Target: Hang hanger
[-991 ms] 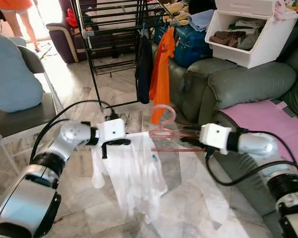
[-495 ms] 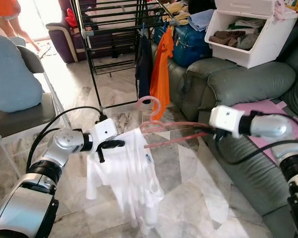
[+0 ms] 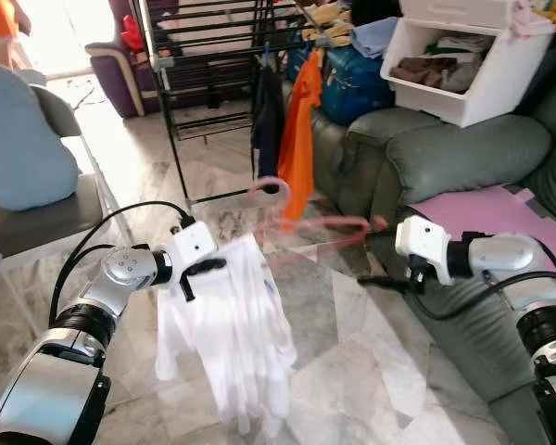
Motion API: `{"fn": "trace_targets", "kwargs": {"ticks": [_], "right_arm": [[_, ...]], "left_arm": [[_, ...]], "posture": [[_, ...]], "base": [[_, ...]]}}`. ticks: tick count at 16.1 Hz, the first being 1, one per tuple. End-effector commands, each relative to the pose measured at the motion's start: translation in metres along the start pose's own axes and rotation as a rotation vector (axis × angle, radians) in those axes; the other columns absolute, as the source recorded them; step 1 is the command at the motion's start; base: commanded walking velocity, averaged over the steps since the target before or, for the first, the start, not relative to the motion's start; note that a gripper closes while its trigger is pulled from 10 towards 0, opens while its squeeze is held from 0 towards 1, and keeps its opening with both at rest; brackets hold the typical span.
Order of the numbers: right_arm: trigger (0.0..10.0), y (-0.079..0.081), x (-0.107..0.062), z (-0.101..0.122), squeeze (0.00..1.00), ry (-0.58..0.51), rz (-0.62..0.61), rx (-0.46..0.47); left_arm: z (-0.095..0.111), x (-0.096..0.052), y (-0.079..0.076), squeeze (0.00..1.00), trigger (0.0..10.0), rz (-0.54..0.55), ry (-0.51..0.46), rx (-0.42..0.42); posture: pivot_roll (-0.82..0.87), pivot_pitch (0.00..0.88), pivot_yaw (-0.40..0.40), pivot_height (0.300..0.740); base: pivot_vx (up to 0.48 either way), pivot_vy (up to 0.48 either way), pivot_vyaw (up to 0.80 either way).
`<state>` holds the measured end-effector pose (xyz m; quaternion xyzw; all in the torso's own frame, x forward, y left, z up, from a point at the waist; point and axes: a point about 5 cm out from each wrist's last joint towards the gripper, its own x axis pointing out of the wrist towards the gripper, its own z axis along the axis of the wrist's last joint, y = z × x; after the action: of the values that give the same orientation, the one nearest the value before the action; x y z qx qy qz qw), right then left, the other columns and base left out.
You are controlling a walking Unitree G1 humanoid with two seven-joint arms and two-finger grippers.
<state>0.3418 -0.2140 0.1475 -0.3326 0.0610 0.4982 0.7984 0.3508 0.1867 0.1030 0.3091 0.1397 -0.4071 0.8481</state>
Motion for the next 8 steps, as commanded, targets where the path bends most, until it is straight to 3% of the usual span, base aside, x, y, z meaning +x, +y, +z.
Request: {"fn": "trace_targets", "kwargs": {"ticks": [1, 2, 4, 6, 8], "right_arm": [[10.0, -0.017, 0.0, 0.016, 1.0, -0.048, -0.112, -0.058], [10.0, -0.028, 0.002, 0.025, 1.0, -0.082, -0.255, -0.086], [10.0, -0.035, 0.007, 0.043, 1.0, -0.209, -0.361, -0.068], [10.0, -0.031, 0.02, 0.053, 1.0, -0.317, -0.391, 0.004], [10.0, -0.024, 0.029, 0.052, 1.0, -0.316, -0.441, -0.001]], "left_arm": [[0.011, -0.003, 0.014, 0.0, 0.0, 0.067, -0.031, -0.004], [0.009, -0.003, 0.015, 0.0, 0.0, 0.081, -0.029, -0.027], [0.007, -0.002, 0.016, 0.0, 0.0, 0.116, -0.018, -0.066], [0.014, -0.001, 0.024, 0.0, 0.0, 0.184, -0.054, -0.138], [0.031, -0.003, 0.04, 0.0, 0.0, 0.285, -0.128, -0.182]], "posture": [[-0.1, 0.0, 0.024, 0.74], [-0.1, 0.0, 0.025, 0.74], [-0.1, 0.0, 0.024, 0.74], [-0.09, 0.0, 0.022, 0.74], [-0.09, 0.0, 0.021, 0.74]], "base": [[0.0, 0.0, 0.0], [0.0, 0.0, 0.0], [0.0, 0.0, 0.0], [0.0, 0.0, 0.0], [0.0, 0.0, 0.0]]}}
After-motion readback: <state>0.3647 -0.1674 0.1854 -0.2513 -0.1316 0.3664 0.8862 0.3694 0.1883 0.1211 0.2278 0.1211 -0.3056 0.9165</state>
